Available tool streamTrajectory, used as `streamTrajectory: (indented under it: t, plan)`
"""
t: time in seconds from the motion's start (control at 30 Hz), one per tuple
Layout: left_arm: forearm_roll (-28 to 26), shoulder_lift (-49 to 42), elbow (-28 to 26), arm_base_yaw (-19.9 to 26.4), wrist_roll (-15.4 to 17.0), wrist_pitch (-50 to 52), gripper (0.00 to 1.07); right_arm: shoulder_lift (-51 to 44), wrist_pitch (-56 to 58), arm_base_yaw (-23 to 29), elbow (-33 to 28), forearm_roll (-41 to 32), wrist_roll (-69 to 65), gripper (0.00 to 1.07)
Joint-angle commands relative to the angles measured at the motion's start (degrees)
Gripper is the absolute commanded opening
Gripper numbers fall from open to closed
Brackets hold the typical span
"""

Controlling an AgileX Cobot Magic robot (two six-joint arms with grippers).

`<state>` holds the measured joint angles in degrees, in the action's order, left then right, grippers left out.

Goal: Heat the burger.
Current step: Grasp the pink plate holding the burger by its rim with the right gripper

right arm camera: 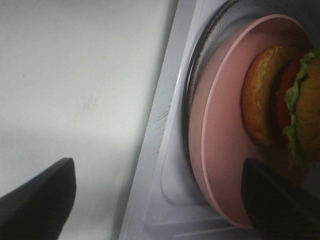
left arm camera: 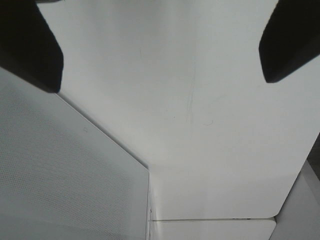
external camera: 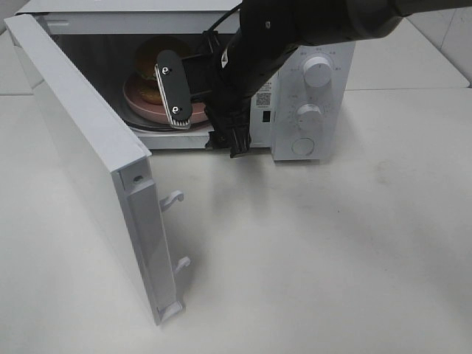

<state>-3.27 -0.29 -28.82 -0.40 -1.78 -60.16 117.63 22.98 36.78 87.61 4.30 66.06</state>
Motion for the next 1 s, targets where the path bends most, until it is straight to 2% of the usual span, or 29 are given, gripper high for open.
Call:
streamTrajectory:
  t: [0.03, 0.13, 0.2, 1.0]
  plan:
    - [-0.34, -1.15, 0.23, 0.06, 0.40, 0.80, 1.00, 2.69, -0.29, 0.23, 3.27, 0.86, -1.55, 0.85]
    - [-0.34, -1.15, 0.23, 0.06, 0.40, 0.80, 1.00, 3.38, -0.29, 0.23, 4.01, 1.43, -2.06, 0.85]
    - [-0.34, -1.15, 0.23, 0.06, 0.40, 0.80, 1.00, 6.02, -0.29, 0.23, 7.22, 1.83, -3.55, 0.84]
    - [-0.34, -1.15, 0.23, 0.06, 0.40, 0.80, 1.00, 19.77, 3.32, -0.57, 24.41, 3.32, -4.18, 0.80]
